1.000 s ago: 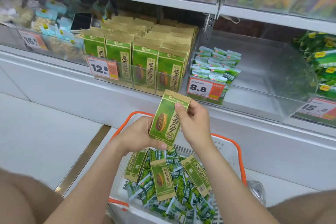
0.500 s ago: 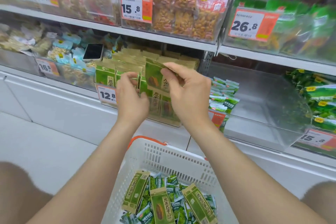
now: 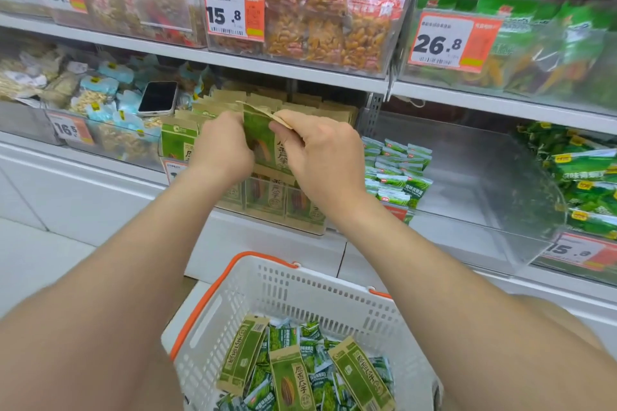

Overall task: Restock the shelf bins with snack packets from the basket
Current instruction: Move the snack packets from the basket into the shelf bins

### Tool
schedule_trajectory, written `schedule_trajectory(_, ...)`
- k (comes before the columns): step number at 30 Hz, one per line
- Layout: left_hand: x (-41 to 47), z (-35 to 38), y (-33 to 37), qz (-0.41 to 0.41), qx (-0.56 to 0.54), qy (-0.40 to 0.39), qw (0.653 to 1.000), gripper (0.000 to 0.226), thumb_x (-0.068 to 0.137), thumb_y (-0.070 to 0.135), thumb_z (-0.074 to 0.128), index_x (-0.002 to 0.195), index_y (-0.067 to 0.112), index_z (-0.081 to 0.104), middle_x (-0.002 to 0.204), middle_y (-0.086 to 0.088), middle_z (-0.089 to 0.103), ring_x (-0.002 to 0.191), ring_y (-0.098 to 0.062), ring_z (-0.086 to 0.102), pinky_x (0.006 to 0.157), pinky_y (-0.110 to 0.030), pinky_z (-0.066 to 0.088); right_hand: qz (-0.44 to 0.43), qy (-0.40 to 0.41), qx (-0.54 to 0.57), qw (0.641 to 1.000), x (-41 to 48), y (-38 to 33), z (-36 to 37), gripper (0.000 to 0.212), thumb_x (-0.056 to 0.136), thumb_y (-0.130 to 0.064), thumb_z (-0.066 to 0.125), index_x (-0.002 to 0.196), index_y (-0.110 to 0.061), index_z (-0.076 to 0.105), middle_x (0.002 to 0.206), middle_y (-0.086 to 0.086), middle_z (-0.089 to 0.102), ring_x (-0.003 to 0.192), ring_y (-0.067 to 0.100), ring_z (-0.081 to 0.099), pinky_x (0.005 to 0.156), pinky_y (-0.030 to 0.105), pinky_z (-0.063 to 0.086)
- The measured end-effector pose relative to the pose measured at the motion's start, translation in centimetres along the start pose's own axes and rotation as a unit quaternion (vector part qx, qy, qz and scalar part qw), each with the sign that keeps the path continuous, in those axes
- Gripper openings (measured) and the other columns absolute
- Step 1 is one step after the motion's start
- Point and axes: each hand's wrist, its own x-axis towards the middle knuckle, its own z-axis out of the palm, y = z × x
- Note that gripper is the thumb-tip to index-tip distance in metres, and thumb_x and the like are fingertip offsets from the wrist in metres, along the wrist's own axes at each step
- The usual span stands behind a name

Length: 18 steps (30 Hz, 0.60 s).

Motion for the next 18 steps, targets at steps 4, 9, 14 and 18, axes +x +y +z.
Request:
schedule_trajectory(4, 0.2, -0.3, -0.8, 0.011, 0.016, -0.015, 1.0, 0.037, 0.091, -0.006, 0.058, 0.072, 0.025, 0.051, 0.077, -0.002, 0.058, 0.084, -0.033, 0.054, 0.073, -0.038, 0.044, -0.007, -0.05, -0.019, 0.999, -0.2, 0.5, 0.0, 0.02, 0.101, -0.035, 0.062, 0.097, -0.025, 0.077, 0.073, -0.005, 0.071, 0.065, 0.026, 0.063, 0.053, 0.037, 0.049)
schedule_trajectory(9, 0.6, 0.7, -2.0, 0.053, -0.018, 0.004, 0.998, 0.025, 0.094, 0.002, 0.066, 0.098, 0.027, 0.072, 0.077, 0.009, 0.065, 0.074, -0.011, 0.058, 0.073, -0.032, 0.045, 0.058, -0.109, 0.02, 0.992, 0.1, 1.7, -0.1, 0.027, 0.101, -0.044, 0.061, 0.11, -0.026, 0.079, 0.082, -0.004, 0.076, 0.069, 0.025, 0.066, 0.067, 0.039, 0.056)
schedule_trajectory(14, 0.4, 1.9, -2.0, 0.048, -0.039, 0.055, 0.997, 0.017, 0.1, 0.013, 0.065, 0.107, 0.023, 0.076, 0.076, 0.011, 0.064, 0.07, -0.007, 0.056, 0.07, -0.028, 0.038, 0.081, -0.149, 0.02, 0.985, 0.3, 2.0, -0.7, 0.026, 0.102, -0.044, 0.061, 0.105, -0.022, 0.075, 0.075, -0.007, 0.068, 0.073, 0.022, 0.058, 0.071, 0.04, 0.053)
schedule_trajectory(18, 0.6, 2.0, -2.1, 0.043, -0.051, 0.067, 0.996, 0.024, 0.104, 0.016, 0.06, 0.102, 0.027, 0.081, 0.092, 0.001, 0.073, 0.085, -0.022, 0.063, 0.073, -0.033, 0.047, 0.084, -0.176, -0.018, 0.981, 1.6, 1.9, -0.4, 0.024, 0.098, -0.047, 0.063, 0.095, -0.028, 0.077, 0.074, -0.011, 0.063, 0.085, 0.026, 0.055, 0.082, 0.043, 0.049)
